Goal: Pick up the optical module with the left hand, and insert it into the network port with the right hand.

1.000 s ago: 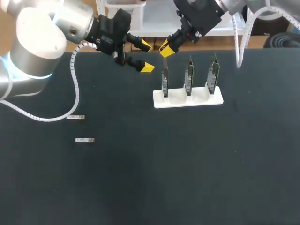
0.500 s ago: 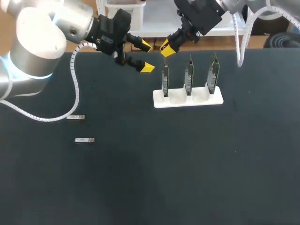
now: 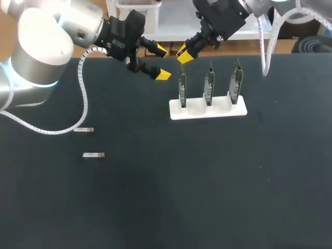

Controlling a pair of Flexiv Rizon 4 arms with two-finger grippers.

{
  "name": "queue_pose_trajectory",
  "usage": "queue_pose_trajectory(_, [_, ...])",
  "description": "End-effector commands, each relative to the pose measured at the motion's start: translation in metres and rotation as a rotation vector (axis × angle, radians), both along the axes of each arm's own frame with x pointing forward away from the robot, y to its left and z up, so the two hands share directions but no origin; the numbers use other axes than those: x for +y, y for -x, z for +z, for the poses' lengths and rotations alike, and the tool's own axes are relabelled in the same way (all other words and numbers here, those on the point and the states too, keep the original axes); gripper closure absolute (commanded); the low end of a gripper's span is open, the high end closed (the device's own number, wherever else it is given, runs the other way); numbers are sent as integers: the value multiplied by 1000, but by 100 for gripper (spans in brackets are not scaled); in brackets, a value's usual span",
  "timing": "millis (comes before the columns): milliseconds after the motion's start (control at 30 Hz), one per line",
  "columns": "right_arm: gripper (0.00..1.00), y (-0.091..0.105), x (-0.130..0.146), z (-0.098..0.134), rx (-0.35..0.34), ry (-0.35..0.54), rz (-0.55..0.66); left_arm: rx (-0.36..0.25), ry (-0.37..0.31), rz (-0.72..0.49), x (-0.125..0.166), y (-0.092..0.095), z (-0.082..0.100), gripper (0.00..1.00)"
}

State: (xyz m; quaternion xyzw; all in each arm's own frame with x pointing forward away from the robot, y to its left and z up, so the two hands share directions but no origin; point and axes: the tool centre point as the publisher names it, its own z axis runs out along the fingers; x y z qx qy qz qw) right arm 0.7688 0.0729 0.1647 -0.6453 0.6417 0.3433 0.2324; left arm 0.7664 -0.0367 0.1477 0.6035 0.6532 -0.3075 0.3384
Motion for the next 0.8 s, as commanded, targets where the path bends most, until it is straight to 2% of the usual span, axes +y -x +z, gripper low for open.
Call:
queue_pose_trajectory(33, [100,2,-2,-8,0,-3,-9,4,-6,-2,0,-1,1,0])
queue_pose_trajectory(300, [100,1,0,-9,-7,31,-5,4,-6,-2,0,-1,1,0])
queue_pose_trajectory(800, [100,1,0,-4,-32,38,0,4,-6,-2,0,-1,1,0])
